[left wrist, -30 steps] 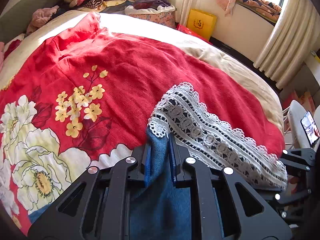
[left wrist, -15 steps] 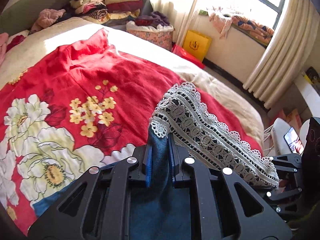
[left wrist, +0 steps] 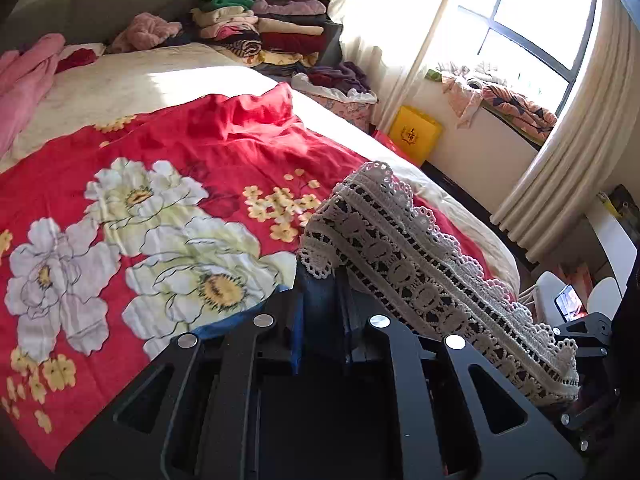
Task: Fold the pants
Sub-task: 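Lift and fold the lace hem over onto the pocket side with both tools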
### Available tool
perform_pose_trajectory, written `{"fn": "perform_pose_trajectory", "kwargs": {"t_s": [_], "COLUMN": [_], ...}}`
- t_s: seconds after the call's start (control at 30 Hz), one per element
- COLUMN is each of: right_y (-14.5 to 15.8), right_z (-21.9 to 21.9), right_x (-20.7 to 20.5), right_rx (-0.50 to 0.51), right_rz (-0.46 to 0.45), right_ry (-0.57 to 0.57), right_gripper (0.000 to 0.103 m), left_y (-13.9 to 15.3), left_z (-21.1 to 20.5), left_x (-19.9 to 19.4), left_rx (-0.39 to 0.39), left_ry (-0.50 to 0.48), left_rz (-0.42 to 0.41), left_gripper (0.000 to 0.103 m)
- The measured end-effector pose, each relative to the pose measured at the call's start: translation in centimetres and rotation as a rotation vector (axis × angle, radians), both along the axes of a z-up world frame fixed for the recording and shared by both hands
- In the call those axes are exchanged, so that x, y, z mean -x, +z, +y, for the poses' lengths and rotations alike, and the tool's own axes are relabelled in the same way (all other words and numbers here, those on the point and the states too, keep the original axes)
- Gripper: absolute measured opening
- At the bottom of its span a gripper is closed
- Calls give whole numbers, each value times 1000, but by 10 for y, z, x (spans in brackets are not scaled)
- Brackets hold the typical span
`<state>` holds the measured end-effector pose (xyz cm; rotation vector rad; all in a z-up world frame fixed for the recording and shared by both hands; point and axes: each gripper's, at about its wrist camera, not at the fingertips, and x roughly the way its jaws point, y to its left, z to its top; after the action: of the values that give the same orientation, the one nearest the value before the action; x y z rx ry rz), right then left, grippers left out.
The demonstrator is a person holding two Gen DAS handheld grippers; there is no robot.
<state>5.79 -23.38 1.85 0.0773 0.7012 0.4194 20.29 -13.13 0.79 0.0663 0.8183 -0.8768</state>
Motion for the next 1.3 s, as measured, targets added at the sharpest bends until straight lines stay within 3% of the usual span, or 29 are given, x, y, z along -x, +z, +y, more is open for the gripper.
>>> {"fn": "perform_pose_trajectory", "kwargs": {"t_s": [0.17, 0.3, 0.4, 0.47, 0.57, 0.63, 0.73, 0.83, 0.9, 1.07, 1.17, 1.23, 1.27, 1.3], "right_y": [-17, -33, -45, -55, -62, -57, -39, -20, -15, -29, -44, -55, -62, -69], "right_z": [53, 95, 122, 138, 149, 150, 142, 114, 86, 27, 6, 0, -2, -2], "right_x": [-11, -10, -6, -3, 1, 9, 18, 17, 0, -67, -103, -122, -131, -140], "right_rx": [77, 163, 195, 233, 219, 182, 149, 156, 146, 77, 17, 1, -9, -21], "right_rz": [50, 71, 96, 107, 129, 123, 82, 20, 23, 127, 196, 230, 249, 275], "right_ry": [85, 151, 201, 227, 269, 311, 352, 285, 182, -45, -92, -102, -102, -95], "right_gripper": [17, 17, 18, 23, 33, 45, 50, 52, 52, 52, 52, 52, 52, 51], "left_y": [-21, -18, -8, -5, -6, -10, -17, -24, -30, -48, -57, -63, -64, -64], "left_z": [55, 110, 140, 151, 149, 144, 138, 139, 139, 138, 130, 127, 125, 122], "left_x": [-11, -24, -26, -25, -20, -19, -19, -18, -18, -20, -19, -19, -19, -18], "left_rx": [-10, 96, 159, 192, 182, 175, 169, 158, 147, 155, 81, 63, 64, 68], "left_ry": [160, 291, 361, 376, 372, 365, 356, 361, 370, 359, 359, 354, 348, 327], "left_rz": [50, 108, 102, 111, 110, 124, 146, 166, 188, 278, 276, 284, 290, 294], "left_gripper": [15, 15, 15, 15, 16, 21, 25, 31, 36, 53, 55, 52, 40, 20]}}
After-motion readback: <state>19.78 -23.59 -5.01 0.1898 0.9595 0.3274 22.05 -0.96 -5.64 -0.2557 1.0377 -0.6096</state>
